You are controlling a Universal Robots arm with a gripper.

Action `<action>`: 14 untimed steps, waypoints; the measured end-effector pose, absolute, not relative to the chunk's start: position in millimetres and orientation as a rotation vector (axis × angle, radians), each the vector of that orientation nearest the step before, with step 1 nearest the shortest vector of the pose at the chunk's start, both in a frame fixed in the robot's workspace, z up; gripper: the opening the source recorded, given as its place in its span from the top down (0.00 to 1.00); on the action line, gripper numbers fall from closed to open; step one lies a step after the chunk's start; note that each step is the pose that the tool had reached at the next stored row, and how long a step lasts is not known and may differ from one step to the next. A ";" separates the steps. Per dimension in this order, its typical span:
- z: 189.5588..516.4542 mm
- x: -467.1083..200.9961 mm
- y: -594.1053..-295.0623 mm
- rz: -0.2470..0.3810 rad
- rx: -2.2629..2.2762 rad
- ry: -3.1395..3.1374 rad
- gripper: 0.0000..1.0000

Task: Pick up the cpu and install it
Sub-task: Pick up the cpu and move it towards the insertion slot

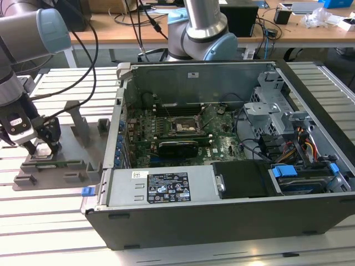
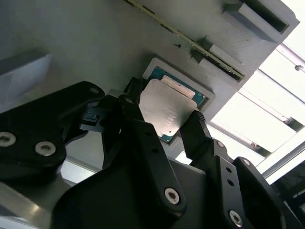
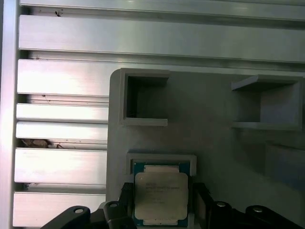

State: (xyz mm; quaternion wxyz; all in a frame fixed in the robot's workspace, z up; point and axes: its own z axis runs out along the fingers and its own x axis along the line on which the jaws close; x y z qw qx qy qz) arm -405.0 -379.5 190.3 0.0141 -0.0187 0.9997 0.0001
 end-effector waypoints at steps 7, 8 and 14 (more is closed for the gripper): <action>190.2 -405.0 -379.5 0.000 -0.058 3.113 0.46; 190.9 -404.9 -379.5 -0.003 -0.059 3.112 0.46; 204.4 -405.0 -379.2 -0.008 -0.058 3.113 0.46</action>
